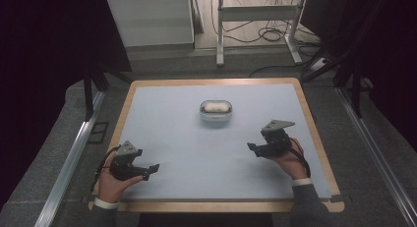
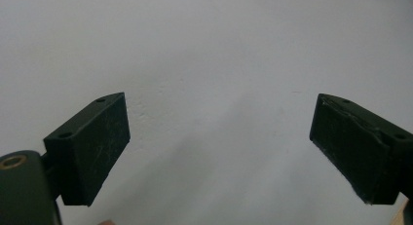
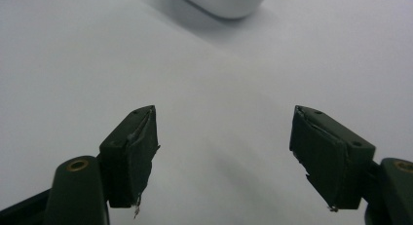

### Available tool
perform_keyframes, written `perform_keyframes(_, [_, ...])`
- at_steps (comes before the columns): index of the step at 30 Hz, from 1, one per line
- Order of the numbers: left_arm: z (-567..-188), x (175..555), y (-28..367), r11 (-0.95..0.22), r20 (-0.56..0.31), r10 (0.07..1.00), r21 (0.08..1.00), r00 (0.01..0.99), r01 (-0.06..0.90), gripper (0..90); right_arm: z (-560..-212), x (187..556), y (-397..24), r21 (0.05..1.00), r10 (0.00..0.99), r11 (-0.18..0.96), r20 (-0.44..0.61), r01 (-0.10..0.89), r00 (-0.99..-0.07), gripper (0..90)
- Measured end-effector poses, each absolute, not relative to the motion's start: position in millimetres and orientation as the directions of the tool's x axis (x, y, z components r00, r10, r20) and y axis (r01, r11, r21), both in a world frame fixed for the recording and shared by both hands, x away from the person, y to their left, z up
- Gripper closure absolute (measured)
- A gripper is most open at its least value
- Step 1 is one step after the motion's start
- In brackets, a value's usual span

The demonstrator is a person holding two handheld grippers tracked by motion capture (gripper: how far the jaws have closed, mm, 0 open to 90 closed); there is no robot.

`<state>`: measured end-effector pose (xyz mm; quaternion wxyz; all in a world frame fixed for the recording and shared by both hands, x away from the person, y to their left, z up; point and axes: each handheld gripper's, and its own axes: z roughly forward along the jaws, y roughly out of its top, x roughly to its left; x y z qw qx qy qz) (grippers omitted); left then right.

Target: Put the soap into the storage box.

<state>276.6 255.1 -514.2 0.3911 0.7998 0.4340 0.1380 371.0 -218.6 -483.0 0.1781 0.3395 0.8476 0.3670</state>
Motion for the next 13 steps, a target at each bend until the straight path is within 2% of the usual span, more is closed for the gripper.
perform_keyframes(8, [-514, 278, 256, -0.316, -0.117, 0.804, 0.746, 0.583, 0.586, 8.1, -491, 366, -232, 0.763, 0.746, 0.435, -0.008, 0.478, -0.666, 25.0])
perform_keyframes(13, [-515, 278, 255, -0.320, -0.113, 0.804, 0.745, 0.584, 0.585, 8.1, -492, 363, -233, 0.763, 0.751, 0.445, -0.033, 0.469, -0.660, 22.9])
